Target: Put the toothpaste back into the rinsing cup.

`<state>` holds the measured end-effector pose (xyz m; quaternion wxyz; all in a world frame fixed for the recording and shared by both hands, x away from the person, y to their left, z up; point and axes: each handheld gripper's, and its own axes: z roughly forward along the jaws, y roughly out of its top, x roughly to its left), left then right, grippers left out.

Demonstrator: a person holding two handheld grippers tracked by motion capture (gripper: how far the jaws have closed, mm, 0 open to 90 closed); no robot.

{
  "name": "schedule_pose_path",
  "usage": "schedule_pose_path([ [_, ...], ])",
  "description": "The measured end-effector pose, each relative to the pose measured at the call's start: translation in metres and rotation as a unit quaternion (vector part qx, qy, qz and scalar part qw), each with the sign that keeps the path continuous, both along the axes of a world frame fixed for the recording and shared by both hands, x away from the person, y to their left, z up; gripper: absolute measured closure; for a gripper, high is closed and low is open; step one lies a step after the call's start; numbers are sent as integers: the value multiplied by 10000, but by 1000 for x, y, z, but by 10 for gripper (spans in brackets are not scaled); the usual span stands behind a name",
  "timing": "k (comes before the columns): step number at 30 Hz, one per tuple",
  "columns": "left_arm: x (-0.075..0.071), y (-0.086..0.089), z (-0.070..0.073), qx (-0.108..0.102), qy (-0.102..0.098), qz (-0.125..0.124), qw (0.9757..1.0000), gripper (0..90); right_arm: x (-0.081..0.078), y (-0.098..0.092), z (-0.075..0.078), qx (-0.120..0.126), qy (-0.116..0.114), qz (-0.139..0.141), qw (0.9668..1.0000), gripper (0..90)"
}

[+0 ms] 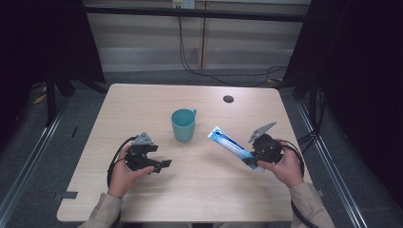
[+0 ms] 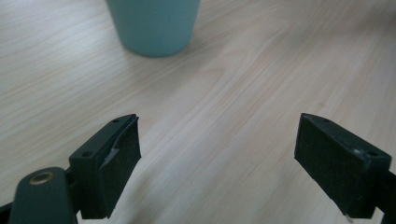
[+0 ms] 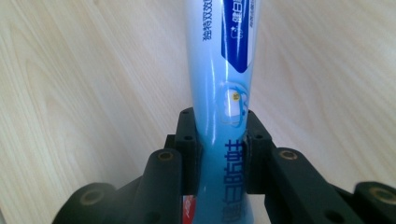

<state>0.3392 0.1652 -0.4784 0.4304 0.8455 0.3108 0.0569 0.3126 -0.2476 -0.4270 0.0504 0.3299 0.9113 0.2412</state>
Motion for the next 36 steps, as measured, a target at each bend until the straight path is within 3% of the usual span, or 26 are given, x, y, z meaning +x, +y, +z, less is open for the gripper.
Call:
schedule_pose_path([
  [8,1,-23,7,-42,58,-213,9997,141,1,10,7,228,-167,43,9996,733],
  [15,4,-45,14,-166,129,-348,9992,152,2,18,11,447,-524,-41,9976,733],
  [27,14,-75,26,-448,264,-364,9980,153,1,29,13,668,-716,-7,9952,734],
  [36,18,-90,34,-757,398,-374,9956,153,2,39,12,705,-797,106,9943,734],
])
